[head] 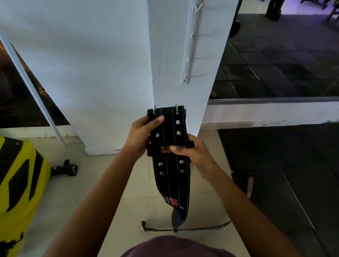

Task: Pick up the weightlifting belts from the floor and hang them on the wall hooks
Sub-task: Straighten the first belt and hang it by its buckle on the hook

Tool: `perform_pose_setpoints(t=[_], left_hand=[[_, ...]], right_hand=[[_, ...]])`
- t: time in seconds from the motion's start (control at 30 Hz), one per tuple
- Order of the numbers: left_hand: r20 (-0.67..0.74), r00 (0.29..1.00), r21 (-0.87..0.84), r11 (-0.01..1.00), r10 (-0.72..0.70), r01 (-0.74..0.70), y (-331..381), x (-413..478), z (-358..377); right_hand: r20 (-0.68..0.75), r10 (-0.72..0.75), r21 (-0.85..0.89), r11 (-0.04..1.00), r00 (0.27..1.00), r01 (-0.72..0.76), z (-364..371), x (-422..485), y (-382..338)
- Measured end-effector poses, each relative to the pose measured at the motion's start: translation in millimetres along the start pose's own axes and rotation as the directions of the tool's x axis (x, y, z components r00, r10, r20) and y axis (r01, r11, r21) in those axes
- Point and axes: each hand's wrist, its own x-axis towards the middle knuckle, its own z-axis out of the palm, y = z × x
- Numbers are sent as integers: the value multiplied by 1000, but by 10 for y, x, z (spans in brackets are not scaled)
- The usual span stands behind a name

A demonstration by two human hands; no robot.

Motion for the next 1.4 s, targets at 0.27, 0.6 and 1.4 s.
perform_pose_setpoints(t=[0.27,0.6,1.4], left_hand=[[226,968,132,988,-108,79,-274,-112,5],[152,985,101,993,-80,66,-345,-311,93],[-107,976,26,982,189,-187,1090,243,809]], right_hand=[[-128,-46,44,998,991,52,-93,74,-150],[-119,-33,12,999,992,35,-125,23,-88],[-361,-206,-34,978,909,208,96,590,-1393]])
